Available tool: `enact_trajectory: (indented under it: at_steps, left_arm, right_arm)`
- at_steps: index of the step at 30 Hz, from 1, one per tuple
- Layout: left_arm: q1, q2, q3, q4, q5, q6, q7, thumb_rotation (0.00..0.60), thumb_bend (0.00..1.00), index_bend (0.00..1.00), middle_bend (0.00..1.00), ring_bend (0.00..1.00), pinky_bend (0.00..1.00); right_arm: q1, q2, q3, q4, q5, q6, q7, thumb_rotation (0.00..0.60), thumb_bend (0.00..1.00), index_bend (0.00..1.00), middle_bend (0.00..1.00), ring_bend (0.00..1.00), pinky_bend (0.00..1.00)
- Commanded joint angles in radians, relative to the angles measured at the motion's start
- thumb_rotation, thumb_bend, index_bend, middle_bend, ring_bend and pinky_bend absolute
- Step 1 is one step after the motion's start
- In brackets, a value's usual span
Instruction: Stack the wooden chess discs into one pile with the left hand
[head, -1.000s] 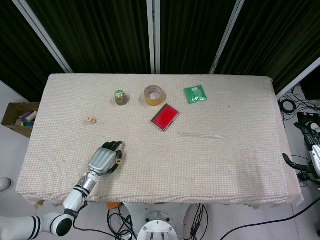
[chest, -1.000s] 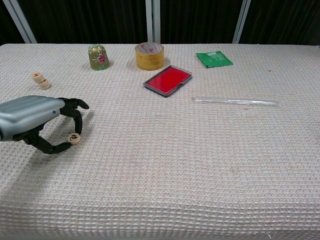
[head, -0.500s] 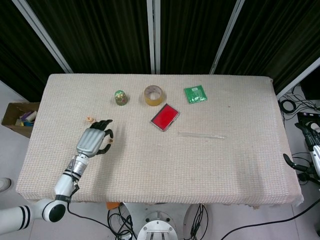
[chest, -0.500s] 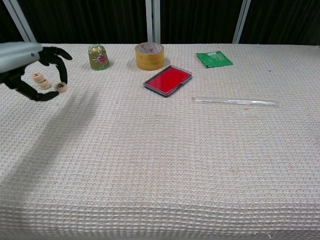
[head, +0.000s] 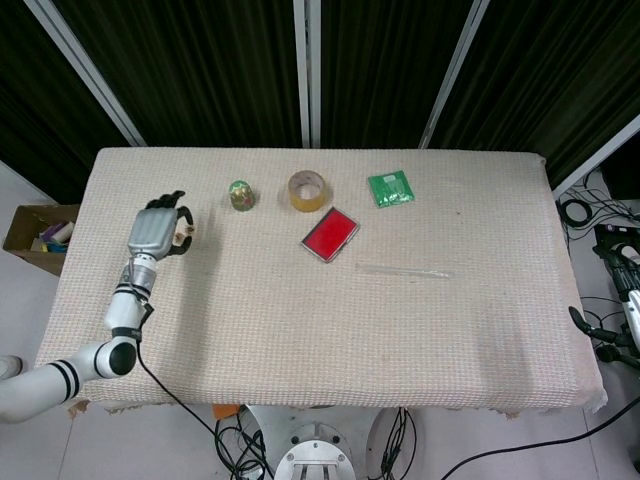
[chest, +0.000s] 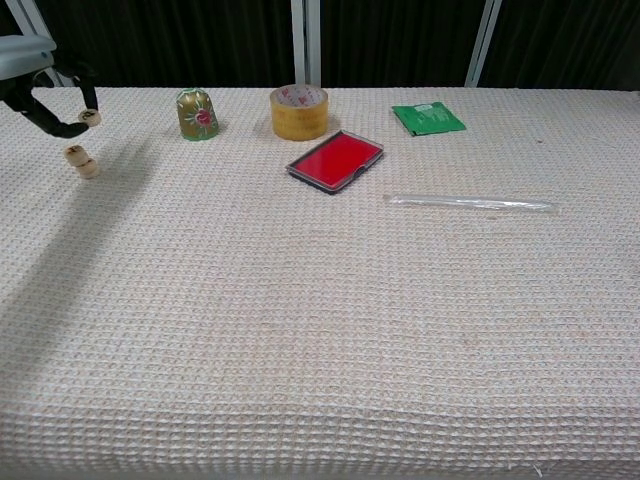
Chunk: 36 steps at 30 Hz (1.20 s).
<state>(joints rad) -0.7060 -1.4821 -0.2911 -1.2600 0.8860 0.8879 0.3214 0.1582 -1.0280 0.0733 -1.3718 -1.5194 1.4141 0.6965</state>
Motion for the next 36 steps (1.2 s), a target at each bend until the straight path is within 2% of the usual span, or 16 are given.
enact_trajectory:
  at_steps: [1, 7, 17, 36]
  left_arm:
    - [-0.019, -0.032, 0.003, 0.070, -0.037, -0.037, -0.016, 0.600, 0.42, 0.50, 0.10, 0.10, 0.18]
    - [-0.016, -0.041, 0.017, 0.107, -0.040, -0.049, -0.037, 0.600, 0.42, 0.50, 0.10, 0.10, 0.18]
    - [-0.007, -0.024, 0.036, 0.091, -0.040, -0.049, -0.038, 0.600, 0.42, 0.49, 0.10, 0.10, 0.18]
    - [-0.023, -0.027, 0.050, 0.107, -0.117, -0.065, 0.011, 0.600, 0.41, 0.48, 0.10, 0.10, 0.18]
  right_arm:
    - [0.000, 0.001, 0.001, 0.000, 0.003, -0.004, 0.001, 0.600, 0.26, 0.00, 0.09, 0.00, 0.00]
    - [0.005, 0.000, 0.004, -0.002, 0.004, -0.012, -0.004, 0.600, 0.26, 0.00, 0.09, 0.00, 0.00]
    - [0.006, -0.001, 0.004, -0.004, 0.006, -0.016, -0.005, 0.600, 0.26, 0.00, 0.09, 0.00, 0.00]
    - [0.001, -0.003, 0.003, 0.006, 0.005, -0.016, 0.005, 0.600, 0.26, 0.00, 0.09, 0.00, 0.00]
